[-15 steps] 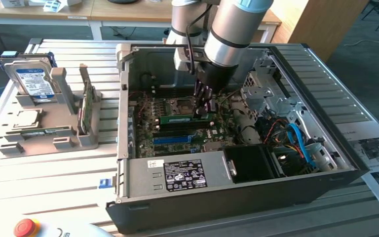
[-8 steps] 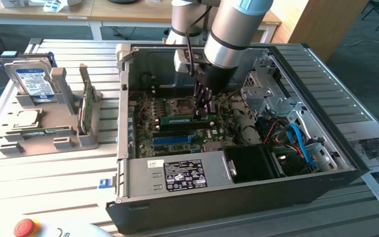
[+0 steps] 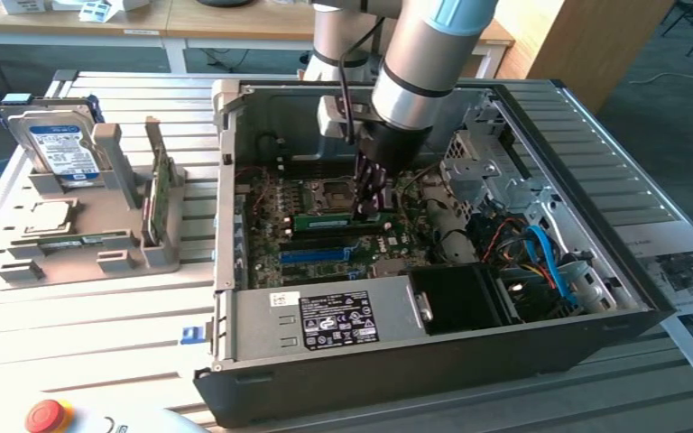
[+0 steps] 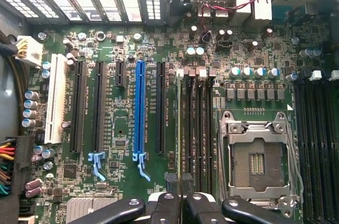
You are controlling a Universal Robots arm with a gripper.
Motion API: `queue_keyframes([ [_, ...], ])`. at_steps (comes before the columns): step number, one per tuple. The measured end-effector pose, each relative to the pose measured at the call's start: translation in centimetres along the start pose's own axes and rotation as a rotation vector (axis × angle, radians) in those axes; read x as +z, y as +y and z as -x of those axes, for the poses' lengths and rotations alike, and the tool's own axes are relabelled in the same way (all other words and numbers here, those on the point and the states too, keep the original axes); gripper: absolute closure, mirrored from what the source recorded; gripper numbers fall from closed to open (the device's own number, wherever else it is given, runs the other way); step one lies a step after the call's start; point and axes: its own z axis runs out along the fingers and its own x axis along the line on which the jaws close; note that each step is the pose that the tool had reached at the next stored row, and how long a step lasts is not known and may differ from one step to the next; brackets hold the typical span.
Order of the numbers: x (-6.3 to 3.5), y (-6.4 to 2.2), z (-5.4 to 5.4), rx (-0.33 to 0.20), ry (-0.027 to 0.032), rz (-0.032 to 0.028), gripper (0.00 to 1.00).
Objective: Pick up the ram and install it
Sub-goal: 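Insert the ram into the slot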
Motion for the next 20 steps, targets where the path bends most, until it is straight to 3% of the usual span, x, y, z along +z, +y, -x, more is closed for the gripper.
queue_keyframes([
  [20,0.34,-0.04,0.02,0.023,-0.0031,-0.0003,0.88],
])
